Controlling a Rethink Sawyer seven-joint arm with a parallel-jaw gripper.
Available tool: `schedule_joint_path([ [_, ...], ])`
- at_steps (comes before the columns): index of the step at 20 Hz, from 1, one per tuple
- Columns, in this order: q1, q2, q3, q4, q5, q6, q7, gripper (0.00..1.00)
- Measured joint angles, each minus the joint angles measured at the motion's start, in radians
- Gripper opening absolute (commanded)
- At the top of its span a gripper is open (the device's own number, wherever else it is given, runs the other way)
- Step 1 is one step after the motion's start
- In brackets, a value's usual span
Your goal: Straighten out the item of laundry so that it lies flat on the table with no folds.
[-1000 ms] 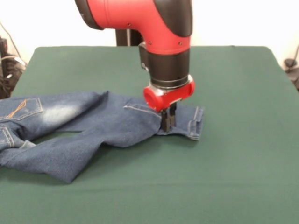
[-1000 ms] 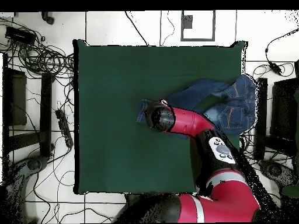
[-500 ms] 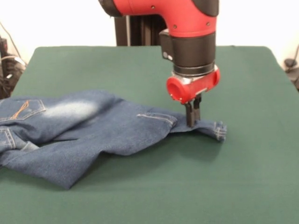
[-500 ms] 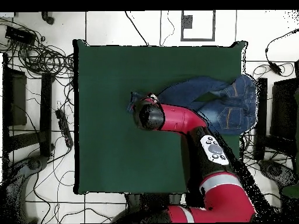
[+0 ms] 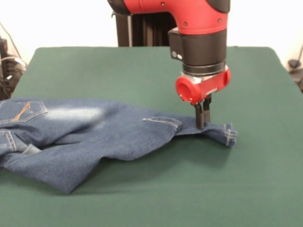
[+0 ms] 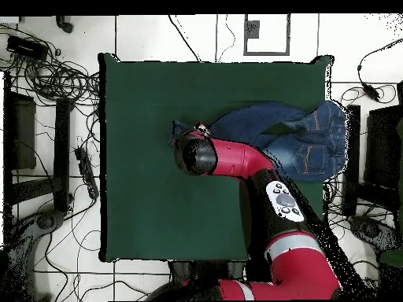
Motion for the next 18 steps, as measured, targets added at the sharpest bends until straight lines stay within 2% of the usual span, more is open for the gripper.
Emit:
schedule_joint_path([
  [18,0.015,0.026,0.0,-0.01,0.012,-0.111,0.0,0.0],
])
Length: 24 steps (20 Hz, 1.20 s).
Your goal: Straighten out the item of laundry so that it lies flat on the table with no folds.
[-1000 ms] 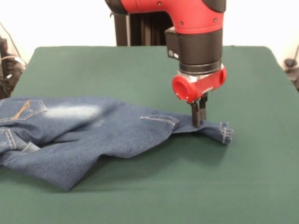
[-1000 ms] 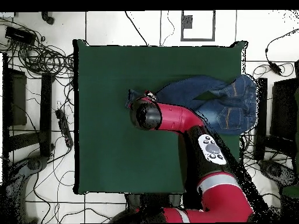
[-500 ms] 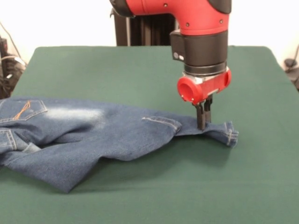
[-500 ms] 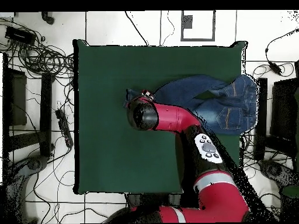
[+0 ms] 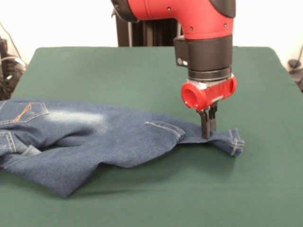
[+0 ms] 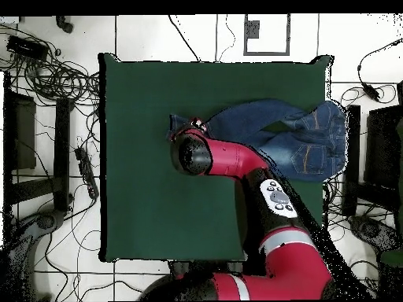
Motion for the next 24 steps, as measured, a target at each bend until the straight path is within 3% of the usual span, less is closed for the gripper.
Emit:
schedule_joint_path([
  [6,0.015,0.005,0.0,-0.012,0.006,0.0,0.0,0.0],
  [7,0.018,0.005,0.0,-0.015,0.007,0.0,0.0,1.0],
  [24,0.026,-0.027,0.014,-0.025,0.061,0.006,0.0,1.0],
])
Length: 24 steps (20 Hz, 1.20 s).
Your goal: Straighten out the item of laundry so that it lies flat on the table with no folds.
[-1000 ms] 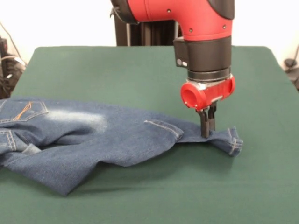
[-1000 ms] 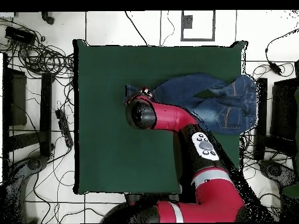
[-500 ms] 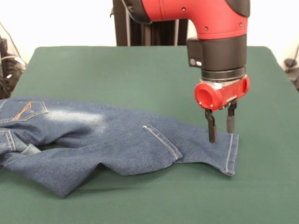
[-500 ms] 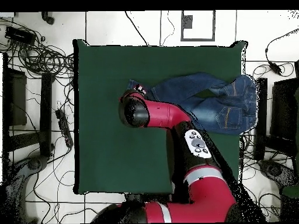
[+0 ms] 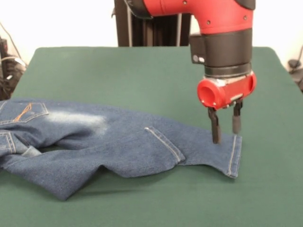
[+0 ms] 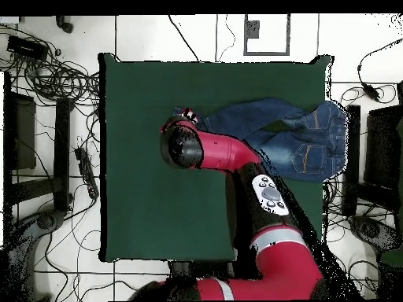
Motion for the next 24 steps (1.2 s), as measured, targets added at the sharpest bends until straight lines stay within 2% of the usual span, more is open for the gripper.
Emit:
schedule_joint_path([
  [6,-0.048,-0.075,-0.001,0.006,0.028,0.079,0.0,1.0],
  [11,-0.086,-0.133,-0.038,-0.004,0.034,0.215,0.0,1.0],
  [16,-0.093,-0.13,-0.072,-0.025,0.032,0.261,0.0,1.0],
  [24,-0.058,-0.069,-0.166,-0.09,0.029,0.277,0.0,1.0],
])
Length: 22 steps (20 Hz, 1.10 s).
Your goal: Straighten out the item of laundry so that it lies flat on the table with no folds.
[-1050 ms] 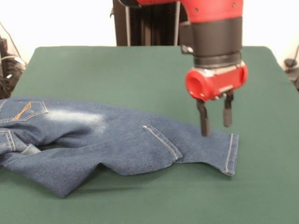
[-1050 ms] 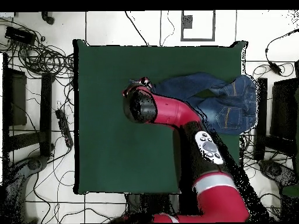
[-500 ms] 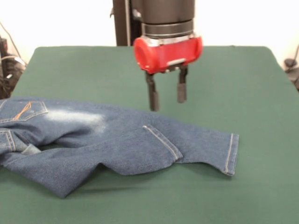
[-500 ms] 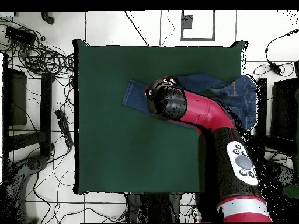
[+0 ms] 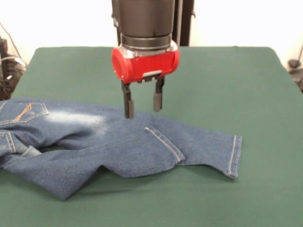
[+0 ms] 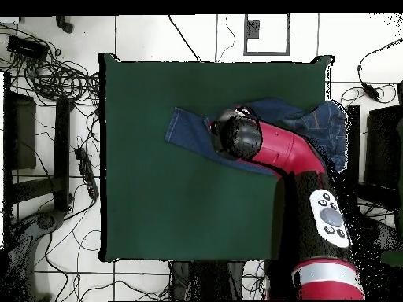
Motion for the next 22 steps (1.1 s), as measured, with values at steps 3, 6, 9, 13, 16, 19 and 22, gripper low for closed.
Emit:
schedule_joint_path([
  [3,0.007,0.02,-0.015,-0.013,0.001,0.0,0.0,1.0],
  [6,0.008,0.035,-0.022,-0.017,0.001,0.0,0.0,1.0],
  [9,0.006,0.046,-0.022,-0.017,0.0,0.0,0.0,1.0],
  [13,-0.003,0.056,-0.023,-0.017,0.0,0.0,0.0,1.0],
  [16,-0.009,0.061,-0.023,-0.017,-0.001,0.0,0.0,1.0],
  [19,-0.011,0.081,-0.022,-0.017,-0.003,0.0,0.0,1.0],
  [22,-0.012,0.097,-0.022,-0.018,-0.003,-0.001,0.0,1.0],
])
